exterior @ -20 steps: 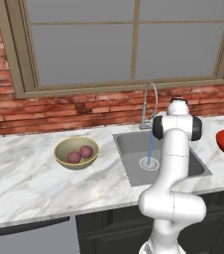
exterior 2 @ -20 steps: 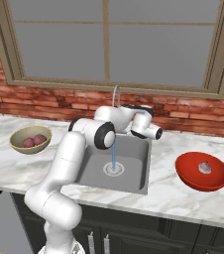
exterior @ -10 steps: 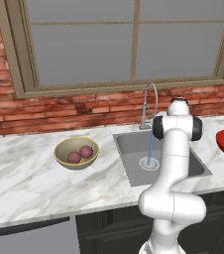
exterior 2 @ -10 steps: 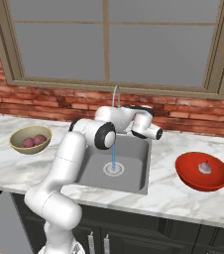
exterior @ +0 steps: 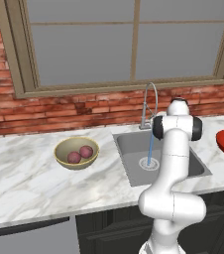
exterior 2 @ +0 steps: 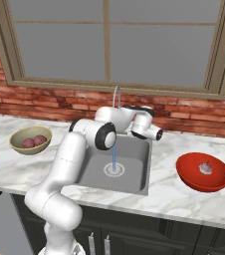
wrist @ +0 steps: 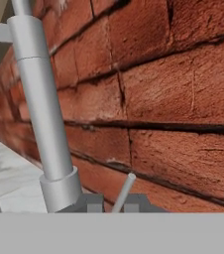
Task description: Pick the onions from the sink and place them in one bowl. Place the garlic in the other bowl. Then turn off the sink faucet.
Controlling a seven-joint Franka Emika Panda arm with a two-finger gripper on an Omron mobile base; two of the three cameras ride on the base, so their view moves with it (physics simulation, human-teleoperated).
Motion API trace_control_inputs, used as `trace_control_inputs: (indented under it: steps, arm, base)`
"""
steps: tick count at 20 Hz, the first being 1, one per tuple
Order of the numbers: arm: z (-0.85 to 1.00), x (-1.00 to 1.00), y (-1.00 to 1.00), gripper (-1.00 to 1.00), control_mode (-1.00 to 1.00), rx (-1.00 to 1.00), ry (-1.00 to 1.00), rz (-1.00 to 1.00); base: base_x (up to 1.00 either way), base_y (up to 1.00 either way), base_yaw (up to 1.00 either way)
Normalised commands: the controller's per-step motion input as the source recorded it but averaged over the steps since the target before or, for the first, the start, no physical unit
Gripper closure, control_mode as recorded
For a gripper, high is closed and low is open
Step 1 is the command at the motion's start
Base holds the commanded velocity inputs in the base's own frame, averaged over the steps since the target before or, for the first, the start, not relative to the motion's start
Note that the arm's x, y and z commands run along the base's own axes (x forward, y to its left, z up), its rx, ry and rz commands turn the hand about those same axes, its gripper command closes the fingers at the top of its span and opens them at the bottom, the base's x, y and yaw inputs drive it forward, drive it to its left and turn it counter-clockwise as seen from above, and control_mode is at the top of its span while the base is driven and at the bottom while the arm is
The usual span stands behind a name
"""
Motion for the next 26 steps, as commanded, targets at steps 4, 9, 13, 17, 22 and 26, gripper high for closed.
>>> trace_control_inputs:
  steps: [4,9,13,17,22,26]
  arm:
    - [0.32,0.64,0.00,1.00,-1.00,0.08,0.00,0.20]
    - [0.44,0.65,0.00,1.00,-1.00,0.09,0.00,0.21]
    - [0.56,0.66,0.00,1.00,-1.00,0.08,0.00,0.22]
    - [0.71,0.75,0.00,1.00,-1.00,0.07,0.00,0.22]
    - [0.83,0.76,0.00,1.00,-1.00,0.03,0.00,0.20]
    - [0.87,0.82,0.10,1.00,-1.00,0.00,0.03,0.20]
  base:
    - [0.00,0.00,0.00]
    - [0.00,0.00,0.00]
    - [0.00,0.00,0.00]
    - [0.00,0.00,0.00]
    - [0.00,0.00,0.00]
    - [0.00,0.00,0.00]
